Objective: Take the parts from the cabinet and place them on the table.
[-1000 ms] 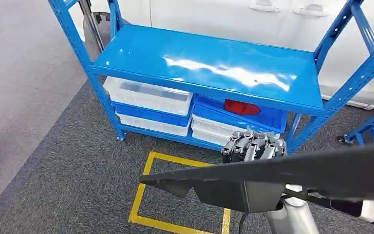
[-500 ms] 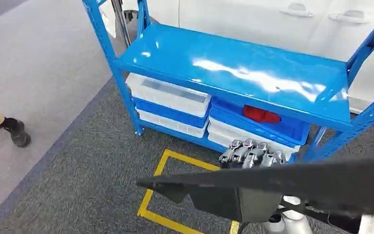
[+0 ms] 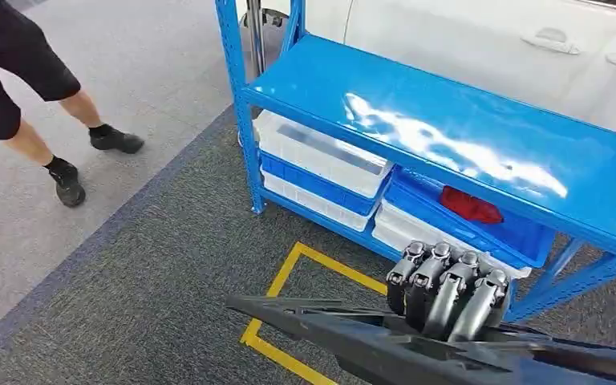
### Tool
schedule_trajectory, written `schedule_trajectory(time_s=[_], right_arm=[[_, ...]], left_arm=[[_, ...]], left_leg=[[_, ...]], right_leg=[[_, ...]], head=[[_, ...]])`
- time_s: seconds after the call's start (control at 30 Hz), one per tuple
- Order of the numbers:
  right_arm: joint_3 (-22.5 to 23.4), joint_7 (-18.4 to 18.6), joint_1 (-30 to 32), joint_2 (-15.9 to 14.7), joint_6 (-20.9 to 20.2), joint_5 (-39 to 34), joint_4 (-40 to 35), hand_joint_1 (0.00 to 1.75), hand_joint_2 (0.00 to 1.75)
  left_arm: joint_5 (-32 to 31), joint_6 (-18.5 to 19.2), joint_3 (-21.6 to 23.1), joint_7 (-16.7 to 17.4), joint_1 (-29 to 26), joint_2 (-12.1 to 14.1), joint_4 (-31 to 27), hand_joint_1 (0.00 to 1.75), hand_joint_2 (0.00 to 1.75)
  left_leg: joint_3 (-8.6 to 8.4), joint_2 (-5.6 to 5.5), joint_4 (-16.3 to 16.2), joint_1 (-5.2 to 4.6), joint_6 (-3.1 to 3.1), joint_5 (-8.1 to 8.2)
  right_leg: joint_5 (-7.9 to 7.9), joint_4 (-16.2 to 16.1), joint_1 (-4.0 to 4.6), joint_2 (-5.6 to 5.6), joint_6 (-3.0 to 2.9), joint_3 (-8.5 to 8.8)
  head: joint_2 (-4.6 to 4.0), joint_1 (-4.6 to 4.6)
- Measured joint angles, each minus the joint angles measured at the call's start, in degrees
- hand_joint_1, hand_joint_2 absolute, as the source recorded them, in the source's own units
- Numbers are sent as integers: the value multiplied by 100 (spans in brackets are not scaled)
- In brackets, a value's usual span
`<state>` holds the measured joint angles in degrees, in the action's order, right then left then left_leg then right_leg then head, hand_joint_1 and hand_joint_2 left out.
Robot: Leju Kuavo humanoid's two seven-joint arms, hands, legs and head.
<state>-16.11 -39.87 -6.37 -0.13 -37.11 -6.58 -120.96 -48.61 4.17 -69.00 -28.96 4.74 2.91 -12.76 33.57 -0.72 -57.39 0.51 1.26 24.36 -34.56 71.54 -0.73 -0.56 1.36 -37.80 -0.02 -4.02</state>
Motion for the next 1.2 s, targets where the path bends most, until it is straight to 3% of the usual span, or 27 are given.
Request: schedule_trajectory(time_s=[0.03, 0.07, 0.13, 0.17, 0.2, 0.23, 0.27, 0.33, 0.37, 0.43, 0.47, 0.53, 0.57, 0.6, 0.67, 0.7, 0.73, 0.77, 0.87, 0.9, 0.97, 1.0, 1.07, 1.1, 1.13, 1.17, 1.2], right_arm=[[0, 2, 22, -26, 41, 0, 0, 175, 175], [0, 2, 40, -57, 57, 0, 2, 175, 175], [-2, 2, 40, -92, 79, 2, 2, 175, 175], [-2, 2, 33, -109, 83, -9, 11, 175, 175], [-2, 2, 26, -133, 87, -20, 24, 175, 175], [-9, 2, 29, -155, 100, -24, 44, 175, 175], [-22, 2, 26, -181, 129, -26, 48, 175, 175], [-59, 9, 23, -231, 144, -56, 79, 175, 175], [-77, 7, 10, -249, 126, -118, 101, 175, 175], [-129, 7, -59, -280, 100, -217, 162, 175, 175], [-146, 7, -104, -314, 33, -288, 231, 175, 175], [-151, 7, -194, -380, -167, -398, 381, 175, 175], [-149, 11, -244, -402, -268, -426, 478, 175, 175], [-149, 11, -279, -417, -339, -448, 551, 175, 175], [-149, 11, -359, -437, -446, -481, 660, 175, 175], [-149, 11, -398, -439, -472, -479, 697, 175, 175], [-149, 7, -432, -439, -474, -463, 730, 175, 175], [-153, 9, -471, -441, -455, -450, 759, 175, 175], [-162, 9, -482, -450, -389, -411, 835, 175, 175], [-168, 9, -479, -463, -365, -411, 846, 175, 175], [-170, 4, -466, -573, -335, -426, 859, 175, 175], [-170, 4, -435, -623, -299, -446, 866, 175, 175], [-184, 7, -382, -767, -206, -507, 892, 175, 175], [-192, 7, -353, -845, -177, -520, 909, 175, 175], [-195, 7, -327, -903, -168, -522, 920, 175, 175], [-197, 7, -308, -958, -164, -522, 931, 175, 175], [-199, 7, -287, -1042, -164, -522, 940, 175, 175]], left_arm=[[-22, 0, 6, 20, 3, 2, 0, 0, 175], [-59, -2, 20, 44, -3, 0, 2, 0, 175], [-90, -7, 50, 70, -1, 0, 2, 0, 175], [-114, -9, 63, 85, 7, 0, 2, 0, 175], [-114, -7, 87, 98, 16, -2, 2, 0, 175], [-114, -7, 109, 101, 25, -24, 4, 0, 175], [-114, -7, 118, 116, 34, -9, 4, 0, 175], [-98, -9, 120, 144, 13, -15, 4, 0, 175], [-76, -9, 122, 164, 5, -17, 4, 0, 175], [-48, -22, 122, 179, 2, -33, 9, 0, 175], [-33, -26, 122, 181, 31, -35, 9, 0, 175], [9, -39, 120, 168, 51, -53, 9, 0, 175], [18, -52, 120, 160, 45, -70, 9, 0, 175], [46, -66, 120, 144, 38, -85, 9, 0, 175], [66, -83, 111, 107, 40, -96, 9, 0, 175], [70, -90, 107, 98, 45, -101, 9, 0, 175], [70, -105, 103, 105, 63, -118, 9, 0, 175], [72, -131, 92, 114, 69, -125, 9, 0, 175], [61, -252, 76, 260, 21, -164, 9, 0, 175], [59, -295, 76, 295, 10, -166, 9, 0, 175], [70, -451, 63, 372, 26, -153, 9, 0, 175], [96, -536, 35, 404, 42, -153, 9, 0, 175], [148, -627, -30, 417, 46, -122, 9, 0, 175], [173, -643, -57, 420, 32, -90, 9, 0, 175], [182, -649, -74, 413, 19, -61, 9, 0, 175], [186, -669, -99, 400, 17, -13, 9, 0, 175], [192, -682, -137, 385, 23, 24, 9, 0, 175]], left_leg=[[12, -62, -6, -17, 5, -3], [18, -130, -13, -35, 10, -6], [14, -271, -31, -56, 8, -7], [10, -338, -41, -68, 7, -7], [15, -400, -54, -64, 4, -9], [52, -425, -72, -85, -26, -19], [81, -483, -78, -53, -57, -31], [98, -561, -49, -17, -121, -61], [111, -613, -34, -68, -164, -71], [218, -207, -317, -66, -193, 140], [429, -77, -754, -42, -232, 384], [853, -8, -1645, 0, -287, 746], [950, 3, -1847, 23, -308, 757], [893, 22, -1726, 44, -327, 632], [401, 112, -808, 68, -337, 169], [106, 275, -280, 67, -330, -26], [2, 473, -47, 5, -279, 46], [5, 364, -35, 6, -194, 3], [55, 207, -53, -24, -104, 1], [20, 153, -4, 25, -54, -36], [29, 55, 7, 25, 11, -53], [34, 5, 7, 16, 26, -59], [55, -126, -2, -10, 41, -65], [64, -192, -11, -21, 42, -65], [65, -255, -21, -26, 41, -65], [64, -319, -32, -29, 41, -65], [62, -406, -50, -35, 37, -64]], right_leg=[[-103, 368, 4, 17, -4, -188], [-57, 480, 4, 24, -19, -256], [380, -145, 16, 59, -85, 33], [666, -714, 38, 139, -135, 309], [808, -1206, 46, 334, -193, 526], [740, -1275, 41, 458, -191, 569], [774, -1307, 47, 370, -163, 554], [781, -1313, 86, 298, -180, 553], [815, -1383, 23, 232, -218, 580], [855, -1457, 4, 105, -262, 618], [854, -1458, 7, 32, -268, 615], [848, -1455, 12, -111, -270, 609], [846, -1454, 11, -174, -268, 609], [841, -1452, 10, -242, -259, 613], [815, -1439, 3, -364, -220, 636], [794, -1430, 4, -416, -190, 657], [770, -1418, 52, -462, -150, 665], [768, -1413, 59, -505, -123, 667], [766, -1434, 56, -641, -31, 693], [724, -1419, 42, -623, 22, 696], [401, -964, -7, -57, 46, 517], [173, -523, -2, 48, 42, 304], [-129, 312, 3, 60, 39, -132], [-110, 482, 3, 60, 25, -244], [45, 358, 3, 62, 10, -206], [285, 9, 3, 67, -12, -54], [635, -640, 3, 129, -52, 240]], head=[[0, 0], [0, 0], [0, 0], [0, 0], [0, 0], [0, 0], [0, 0], [0, 0], [0, 0], [0, 0], [0, 0], [0, 0], [0, 0], [0, 0], [0, 0], [0, 0], [0, 0], [0, 2], [0, 0], [0, 0], [0, 0], [0, 0], [0, 0], [0, 0], [0, 0], [0, 0], [0, 0]])
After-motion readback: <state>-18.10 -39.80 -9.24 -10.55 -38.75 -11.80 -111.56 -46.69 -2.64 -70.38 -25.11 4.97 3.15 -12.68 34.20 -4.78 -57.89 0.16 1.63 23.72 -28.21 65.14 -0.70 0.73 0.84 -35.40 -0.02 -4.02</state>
